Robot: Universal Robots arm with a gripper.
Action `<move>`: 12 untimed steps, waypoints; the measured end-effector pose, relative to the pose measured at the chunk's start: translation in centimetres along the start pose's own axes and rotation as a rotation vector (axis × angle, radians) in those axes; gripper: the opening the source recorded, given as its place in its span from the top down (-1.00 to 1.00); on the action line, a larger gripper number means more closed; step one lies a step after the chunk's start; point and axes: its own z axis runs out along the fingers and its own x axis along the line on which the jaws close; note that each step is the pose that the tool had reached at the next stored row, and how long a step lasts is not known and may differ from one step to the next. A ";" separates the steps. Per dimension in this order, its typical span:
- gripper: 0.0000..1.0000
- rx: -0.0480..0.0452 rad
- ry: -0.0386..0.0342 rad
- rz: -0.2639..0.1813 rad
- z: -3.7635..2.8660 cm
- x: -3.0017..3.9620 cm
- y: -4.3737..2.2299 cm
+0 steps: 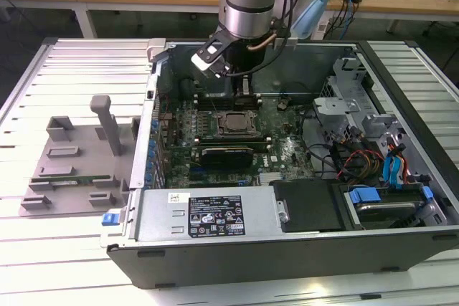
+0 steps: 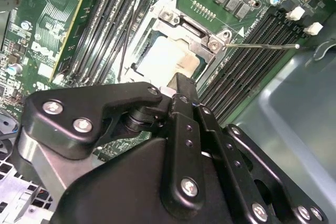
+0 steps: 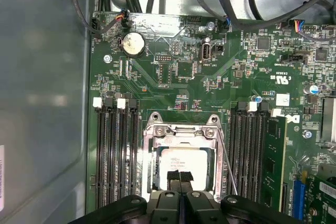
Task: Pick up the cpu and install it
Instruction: 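Close the cpu cover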
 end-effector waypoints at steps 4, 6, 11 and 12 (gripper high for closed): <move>0.79 0.0000 0.0000 0.000 -0.53 -0.02 -0.01; 0.79 0.0000 0.0000 0.000 -0.67 -0.02 -0.01; 0.79 0.0000 0.0000 0.000 -1.67 -0.06 -0.02; 0.79 0.0000 -0.0001 0.000 -1.90 -0.06 -0.03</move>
